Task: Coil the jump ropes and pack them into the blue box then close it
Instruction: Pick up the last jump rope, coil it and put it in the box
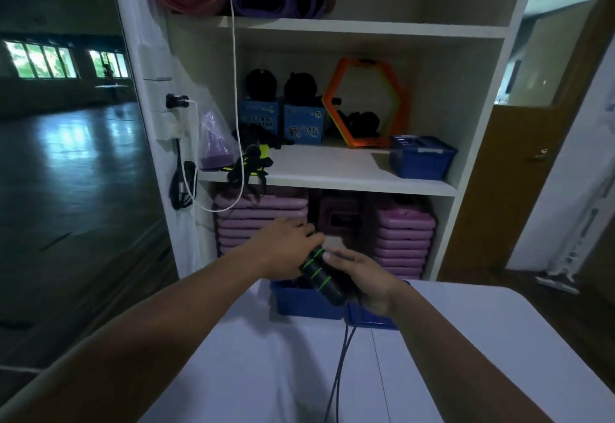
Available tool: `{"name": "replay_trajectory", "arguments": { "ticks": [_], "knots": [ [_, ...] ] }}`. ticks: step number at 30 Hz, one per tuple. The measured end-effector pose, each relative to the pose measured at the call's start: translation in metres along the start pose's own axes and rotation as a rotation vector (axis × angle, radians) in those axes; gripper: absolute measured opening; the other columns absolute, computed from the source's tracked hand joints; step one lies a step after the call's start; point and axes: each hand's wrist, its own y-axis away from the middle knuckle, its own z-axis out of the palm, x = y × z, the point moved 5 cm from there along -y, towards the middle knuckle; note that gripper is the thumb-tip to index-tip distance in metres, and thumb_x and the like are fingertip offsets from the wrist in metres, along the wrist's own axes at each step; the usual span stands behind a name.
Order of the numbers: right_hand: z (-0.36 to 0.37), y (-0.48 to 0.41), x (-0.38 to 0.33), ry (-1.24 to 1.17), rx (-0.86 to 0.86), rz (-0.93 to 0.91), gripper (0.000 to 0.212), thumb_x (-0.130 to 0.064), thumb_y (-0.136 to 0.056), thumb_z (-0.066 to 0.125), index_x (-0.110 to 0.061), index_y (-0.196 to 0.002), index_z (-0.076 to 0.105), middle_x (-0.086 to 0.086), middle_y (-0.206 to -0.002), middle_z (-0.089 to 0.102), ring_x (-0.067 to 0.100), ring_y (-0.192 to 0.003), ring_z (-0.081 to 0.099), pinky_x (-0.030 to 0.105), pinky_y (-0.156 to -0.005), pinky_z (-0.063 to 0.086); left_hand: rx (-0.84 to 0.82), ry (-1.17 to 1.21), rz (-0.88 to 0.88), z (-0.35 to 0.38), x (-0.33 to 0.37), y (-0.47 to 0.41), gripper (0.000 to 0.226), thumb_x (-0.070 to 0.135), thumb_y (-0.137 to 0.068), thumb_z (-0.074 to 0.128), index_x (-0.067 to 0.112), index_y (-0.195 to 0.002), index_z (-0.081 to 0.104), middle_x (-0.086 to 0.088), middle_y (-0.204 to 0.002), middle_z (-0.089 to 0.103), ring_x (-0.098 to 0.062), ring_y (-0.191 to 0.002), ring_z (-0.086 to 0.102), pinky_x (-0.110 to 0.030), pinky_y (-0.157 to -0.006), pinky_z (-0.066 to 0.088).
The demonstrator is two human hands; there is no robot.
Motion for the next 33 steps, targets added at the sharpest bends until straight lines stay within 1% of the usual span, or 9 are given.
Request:
{"name": "replay_trajectory", "arguments": {
  "ticks": [6,9,14,17,21,23,28,30,33],
  "knots": [
    [-0.001,-0.016,0.007,-0.033,-0.026,0.118,0.044,-0.046,-0.095,0.052,-0.007,-0.108,0.065,0.009,-0.079,0.063,0.023,-0.071,0.063,0.032,-0.072,0.052,0.126,0.308,-0.297,0.021,-0.072,0.016,0.039,0.041,-0.081,0.069,0.021,-0.110,0.053,-0.002,-0.110,0.063,-0.025,-0.102,0.059,-0.033,-0.074,0.042],
    [0.007,-0.034,0.009,-0.040,0.006,0.049,0.038,-0.040,-0.092,0.058,-0.003,-0.098,0.063,0.003,-0.066,0.048,0.019,-0.062,0.053,0.031,-0.067,0.046,0.055,0.450,-0.420,0.045,-0.082,0.022,0.032,0.040,-0.077,0.069,0.026,-0.096,0.047,0.003,-0.099,0.062,-0.022,-0.087,0.061,-0.033,-0.065,0.047],
    [0.009,-0.052,0.006,-0.063,0.077,-0.041,0.030,-0.038,-0.093,0.057,-0.010,-0.084,0.055,0.000,-0.064,0.033,0.014,-0.055,0.037,0.030,-0.062,0.045,-0.038,0.713,-0.547,0.079,-0.083,0.022,0.027,0.033,-0.074,0.070,0.033,-0.085,0.045,0.008,-0.081,0.063,-0.016,-0.072,0.061,-0.033,-0.058,0.047],
    [0.001,-0.056,-0.006,-0.128,0.147,-0.098,0.026,-0.032,-0.098,0.053,-0.013,-0.080,0.051,-0.002,-0.064,0.027,0.013,-0.055,0.029,0.027,-0.054,0.035,-0.059,0.873,-0.602,0.086,-0.079,0.015,0.025,0.033,-0.074,0.068,0.028,-0.093,0.053,0.008,-0.078,0.065,-0.014,-0.071,0.063,-0.032,-0.061,0.048],
    [-0.020,-0.059,-0.034,-0.091,0.176,-0.213,0.021,-0.030,-0.099,0.050,-0.012,-0.088,0.053,0.000,-0.067,0.026,0.013,-0.056,0.027,0.025,-0.051,0.032,-0.036,1.237,-0.728,0.078,-0.078,-0.003,0.016,0.025,-0.073,0.067,0.019,-0.077,0.052,0.001,-0.065,0.055,-0.018,-0.061,0.051,-0.030,-0.060,0.036],
    [-0.027,-0.060,-0.042,-0.096,0.158,-0.238,0.022,-0.031,-0.098,0.050,-0.014,-0.085,0.053,0.000,-0.067,0.024,0.013,-0.055,0.023,0.023,-0.049,0.031,-0.038,1.410,-0.787,0.071,-0.073,-0.013,0.013,0.019,-0.075,0.065,0.016,-0.076,0.053,-0.004,-0.068,0.051,-0.021,-0.064,0.048,-0.031,-0.060,0.039],
    [-0.039,-0.065,-0.042,-0.048,0.135,-0.230,0.024,-0.031,-0.100,0.047,-0.014,-0.083,0.053,-0.001,-0.063,0.031,0.011,-0.050,0.026,0.022,-0.046,0.033,0.061,2.061,-0.900,0.063,-0.064,-0.041,0.015,0.015,-0.073,0.065,0.010,-0.086,0.059,-0.009,-0.074,0.055,-0.022,-0.059,0.051,-0.032,-0.055,0.046],
    [-0.040,-0.064,-0.038,0.016,0.135,-0.218,0.027,-0.030,-0.102,0.046,-0.012,-0.082,0.053,-0.001,-0.064,0.033,0.011,-0.050,0.029,0.022,-0.047,0.034,0.117,2.280,-0.863,0.057,-0.064,-0.054,0.021,0.018,-0.069,0.065,0.014,-0.088,0.058,-0.005,-0.075,0.056,-0.022,-0.063,0.055,-0.033,-0.060,0.048],
    [-0.040,-0.059,-0.033,0.105,0.140,-0.183,0.030,-0.030,-0.102,0.045,-0.012,-0.080,0.053,-0.001,-0.062,0.036,0.012,-0.050,0.032,0.023,-0.047,0.036,0.260,2.386,-0.929,0.048,-0.068,-0.066,0.010,0.021,-0.081,0.058,0.014,-0.088,0.059,-0.004,-0.081,0.063,-0.025,-0.084,0.063,-0.039,-0.080,0.049]
  ]
}}
